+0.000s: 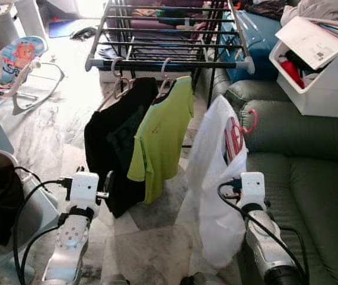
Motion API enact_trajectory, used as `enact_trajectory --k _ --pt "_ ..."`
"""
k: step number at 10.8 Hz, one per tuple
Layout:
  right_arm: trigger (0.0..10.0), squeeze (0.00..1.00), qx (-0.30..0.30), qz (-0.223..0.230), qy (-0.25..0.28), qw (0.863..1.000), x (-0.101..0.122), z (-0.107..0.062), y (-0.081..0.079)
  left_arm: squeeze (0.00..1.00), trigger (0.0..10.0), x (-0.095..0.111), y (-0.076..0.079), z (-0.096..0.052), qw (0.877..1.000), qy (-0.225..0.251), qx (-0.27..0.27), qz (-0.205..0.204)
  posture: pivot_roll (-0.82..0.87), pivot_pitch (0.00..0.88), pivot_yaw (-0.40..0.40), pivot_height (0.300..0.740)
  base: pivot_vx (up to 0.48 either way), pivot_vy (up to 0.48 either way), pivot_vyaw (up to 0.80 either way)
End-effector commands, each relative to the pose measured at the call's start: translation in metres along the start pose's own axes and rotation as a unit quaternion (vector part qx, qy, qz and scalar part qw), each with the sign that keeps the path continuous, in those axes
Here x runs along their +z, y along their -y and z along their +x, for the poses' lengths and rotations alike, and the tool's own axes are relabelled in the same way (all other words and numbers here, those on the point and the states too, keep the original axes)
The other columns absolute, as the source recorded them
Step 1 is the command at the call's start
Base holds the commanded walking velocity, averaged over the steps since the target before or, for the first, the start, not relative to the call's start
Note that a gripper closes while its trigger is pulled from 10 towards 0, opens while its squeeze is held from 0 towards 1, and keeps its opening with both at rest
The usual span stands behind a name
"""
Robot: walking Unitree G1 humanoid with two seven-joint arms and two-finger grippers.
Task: Hang hanger
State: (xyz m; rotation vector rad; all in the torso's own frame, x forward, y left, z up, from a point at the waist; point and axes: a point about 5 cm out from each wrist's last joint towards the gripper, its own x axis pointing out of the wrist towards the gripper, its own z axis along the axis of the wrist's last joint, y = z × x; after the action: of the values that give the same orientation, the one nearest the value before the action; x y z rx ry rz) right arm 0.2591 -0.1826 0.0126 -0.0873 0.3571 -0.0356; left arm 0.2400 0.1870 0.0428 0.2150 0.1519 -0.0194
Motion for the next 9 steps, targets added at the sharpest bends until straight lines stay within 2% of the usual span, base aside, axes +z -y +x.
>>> enact_trajectory --k 1,5,7,9 --pt "10.0 0.0 -0.011 0.004 0.044 0.999 0.0217 0.0027 0.0042 0.0 10.0 0.0065 -0.0038 0.0024 1.0 0.008 -0.001 0.003 0.0 0.0 -0.033 0.74 0.0 0.0 0.0" --pt "10.0 0.0 -0.022 0.016 0.041 0.999 0.0205 0.0003 0.0031 0.0 10.0 0.0074 -0.0049 0.0026 1.0 0.004 -0.012 0.012 0.0 0.0 0.001 0.74 0.0 0.0 0.0" --pt "10.0 0.0 -0.035 0.029 0.038 0.998 0.0185 -0.0008 0.0008 0.0 10.0 0.0116 -0.0042 0.0066 0.999 0.007 -0.031 0.021 -0.01 0.0 0.032 0.74 0.0 0.0 0.0" --pt "10.0 0.0 -0.04 0.031 0.037 0.998 0.0183 -0.0018 0.0024 0.0 10.0 0.0133 -0.0039 0.0113 0.999 0.007 -0.034 0.023 -0.02 0.0 0.028 0.74 0.0 0.0 0.0"
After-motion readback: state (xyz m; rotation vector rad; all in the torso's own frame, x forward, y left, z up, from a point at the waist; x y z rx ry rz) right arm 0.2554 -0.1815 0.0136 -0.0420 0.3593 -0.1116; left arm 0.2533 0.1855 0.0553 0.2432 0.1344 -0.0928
